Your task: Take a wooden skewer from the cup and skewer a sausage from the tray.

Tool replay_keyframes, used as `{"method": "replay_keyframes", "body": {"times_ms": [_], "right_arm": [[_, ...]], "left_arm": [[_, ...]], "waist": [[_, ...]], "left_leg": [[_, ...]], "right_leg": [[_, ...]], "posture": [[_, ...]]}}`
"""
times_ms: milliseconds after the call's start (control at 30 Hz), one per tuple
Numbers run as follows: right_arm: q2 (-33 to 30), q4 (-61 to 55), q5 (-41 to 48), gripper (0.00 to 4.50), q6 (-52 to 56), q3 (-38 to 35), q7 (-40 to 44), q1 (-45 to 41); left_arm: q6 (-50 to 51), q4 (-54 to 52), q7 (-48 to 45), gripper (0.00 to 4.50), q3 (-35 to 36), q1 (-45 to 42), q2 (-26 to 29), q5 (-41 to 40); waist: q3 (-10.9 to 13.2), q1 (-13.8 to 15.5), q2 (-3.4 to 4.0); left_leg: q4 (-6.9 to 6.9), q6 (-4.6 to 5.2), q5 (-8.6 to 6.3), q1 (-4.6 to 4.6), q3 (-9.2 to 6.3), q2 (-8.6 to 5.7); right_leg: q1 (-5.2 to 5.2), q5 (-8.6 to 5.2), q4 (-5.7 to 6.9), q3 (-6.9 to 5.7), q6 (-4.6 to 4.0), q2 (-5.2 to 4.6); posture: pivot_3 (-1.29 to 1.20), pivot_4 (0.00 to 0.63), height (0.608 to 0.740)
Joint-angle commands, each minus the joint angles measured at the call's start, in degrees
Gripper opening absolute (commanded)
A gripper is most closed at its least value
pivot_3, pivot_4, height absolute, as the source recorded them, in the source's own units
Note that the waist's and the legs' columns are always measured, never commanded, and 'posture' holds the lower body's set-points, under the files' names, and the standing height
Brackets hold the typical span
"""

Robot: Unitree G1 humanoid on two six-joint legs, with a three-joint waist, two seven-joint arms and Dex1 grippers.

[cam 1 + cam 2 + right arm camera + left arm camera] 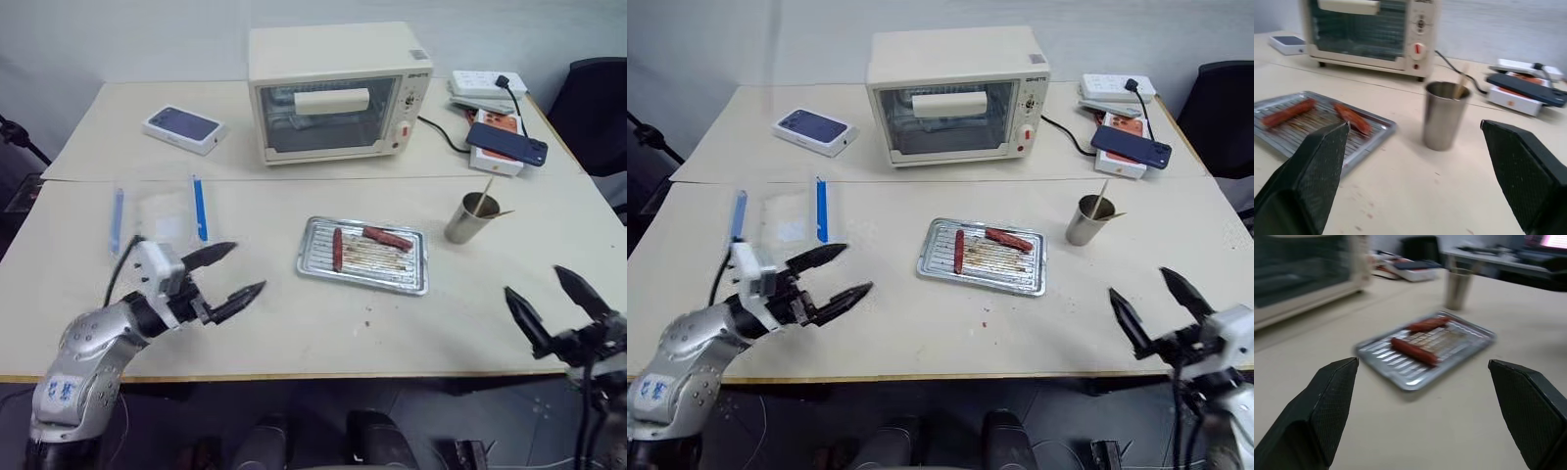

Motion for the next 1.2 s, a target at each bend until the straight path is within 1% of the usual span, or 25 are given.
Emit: {"method": "replay_keyframes", "body": {"times_ms": [33, 100, 200, 267, 333, 400, 467, 533, 600, 700, 733, 767, 1067, 1100, 1200], "right_arm": [[-1.4, 0.37, 0.15, 4.5, -0.7, -2.19, 0.31, -2.25], [-2.63, -0.83, 0.84, 4.5, 1.46, -1.37, 0.58, -4.19], [-10.36, 0.66, 2.88, 4.5, 10.62, 1.02, 2.79, -11.97], [-15.66, 3.83, 2.87, 4.5, 17.44, 3.25, 3.8, -17.76], [-18.43, 6.57, 2.78, 4.5, 21.62, 4.78, 4.85, -21.95], [-21.97, 12.57, -0.7, 4.5, 23.67, 9.25, 7.64, -30.27], [-23.95, 17.89, -3.16, 4.5, 26.68, 13.14, 9.63, -36.98], [-24.75, 22.81, -5.47, 4.5, 28.09, 16.46, 11.98, -41.97], [-24.89, 28.6, -9.08, 4.5, 26.68, 20.01, 14.74, -47.06], [-24.09, 33.59, -11.49, 4.5, 25.99, 22.08, 16.64, -52.45], [-23.96, 34.41, -11.98, 4.1, 25.86, 22.4, 17.21, -53.36], [-23.75, 35.0, -12.19, 3.96, 25.55, 22.49, 17.93, -54.06], [-22.41, 35.47, -13.7, 1.65, 25.39, 22.19, 19.94, -55.61], [-22.29, 35.5, -13.83, 1.3, 25.37, 22.12, 19.96, -55.68], [-22.24, 35.82, -14.16, 0.47, 25.1, 21.83, 20.13, -55.99]], "left_arm": [[2.52, -0.72, -1.02, 4.48, -1.15, -2.95, -1.34, -3.87], [3.53, -0.77, -0.22, 4.48, -1.07, -4.48, -2.9, -5.21], [5.31, -1.35, -0.17, 4.48, -1.34, -6.34, -4.53, -7.36], [5.63, -1.48, -0.2, 4.48, -1.54, -7.38, -5.13, -7.48], [5.96, -1.4, -0.31, 4.48, -1.73, -7.95, -5.43, -7.48], [6.2, -1.16, -0.75, 4.48, -2.32, -8.69, -5.57, -7.19], [6.33, -1.06, -0.83, 4.48, -2.95, -9.23, -5.85, -6.78], [6.38, -1.25, -0.64, 4.48, -3.46, -9.44, -6.14, -6.46], [6.15, -1.88, -0.28, 4.48, -3.86, -9.08, -6.5, -6.07], [5.95, -2.93, 0.47, 4.48, -3.6, -8.06, -6.91, -5.91], [5.93, -3.19, 0.64, 4.5, -3.48, -7.7, -6.93, -5.91], [5.86, -3.46, 0.9, 4.5, -3.36, -7.27, -6.96, -5.85], [5.32, -4.48, 1.95, 4.5, -3.51, -5.67, -6.95, -5.53], [5.31, -4.44, 1.98, 4.5, -3.59, -5.81, -6.9, -5.49], [5.28, -4.22, 1.91, 4.5, -3.65, -6.25, -6.75, -5.36]], "waist": [[-0.01, -0.47, 0.04], [0.0, -1.03, 0.07], [0.01, -1.6, 0.1], [0.01, -1.68, 0.09], [0.01, -1.06, 0.08], [0.02, -0.73, 0.05], [0.02, -0.72, 0.11], [0.03, -0.76, 0.1], [0.03, -0.62, 0.09], [0.03, -0.75, 0.09], [0.03, -0.77, 0.09], [0.03, -0.75, 0.09], [0.03, -0.73, 0.09], [0.03, -0.74, 0.09], [0.03, -0.73, 0.1]], "left_leg": [[-0.01, 0.0, 0.0, 0.02, 0.02, 0.0], [-0.04, -0.01, 0.01, 0.03, 0.02, 0.04], [0.0, -0.04, 0.02, 0.07, 0.07, 0.06], [0.07, -0.02, 0.03, 0.09, 0.11, 0.05], [0.06, -0.02, 0.04, 0.08, 0.07, 0.05], [0.04, -0.1, 0.07, 0.05, -0.02, 0.22], [0.18, -0.11, 0.07, -0.17, 0.03, 0.23], [0.3, -0.1, 0.07, -0.38, -0.03, 0.23], [0.35, -0.09, 0.06, -0.45, -0.04, 0.22], [0.39, -0.09, 0.04, -0.5, -0.03, 0.21], [0.4, -0.09, 0.03, -0.5, -0.04, 0.22], [0.39, -0.09, 0.04, -0.5, -0.03, 0.22], [0.54, -0.1, 0.03, -0.52, -0.04, 0.23], [0.56, -0.1, 0.03, -0.52, -0.04, 0.23], [0.56, -0.11, 0.02, -0.52, -0.04, 0.23]], "right_leg": [[0.0, 0.0, 0.01, 0.03, 0.0, 0.0], [-0.03, 0.0, 0.06, 0.02, 0.0, 0.01], [-0.03, 0.0, 0.14, 0.06, 0.0, 0.05], [-0.02, 0.0, 0.19, 0.09, 0.01, 0.05], [-0.03, 0.0, 0.18, 0.04, 0.01, 0.05], [-0.01, -0.01, 0.07, -0.01, -0.02, 0.25], [-0.15, 0.0, 0.05, 0.03, -0.02, 0.31], [-0.26, 0.01, 0.05, -0.02, -0.01, 0.28], [-0.27, 0.01, 0.02, -0.04, 0.0, 0.26], [-0.29, 0.01, 0.0, -0.04, 0.0, 0.26], [-0.3, 0.01, 0.0, -0.04, 0.0, 0.26], [-0.3, 0.01, 0.0, -0.04, 0.0, 0.26], [-0.29, 0.04, 0.09, -0.04, 0.0, 0.27], [-0.29, 0.04, 0.1, -0.04, 0.0, 0.27], [-0.3, 0.04, 0.1, -0.04, 0.0, 0.27]], "posture": [[0.0, 0.15, 0.74], [0.0, 0.15, 0.74], [0.0, 0.15, 0.74], [0.0, 0.15, 0.74], [0.0, 0.15, 0.74], [0.0, 0.15, 0.74], [0.0, 0.15, 0.74], [0.0, 0.15, 0.74], [0.0, 0.15, 0.74], [0.0, 0.15, 0.74], [0.0, 0.15, 0.74], [0.0, 0.15, 0.74], [0.0, 0.15, 0.74], [0.0, 0.15, 0.74], [0.0, 0.15, 0.74]]}}
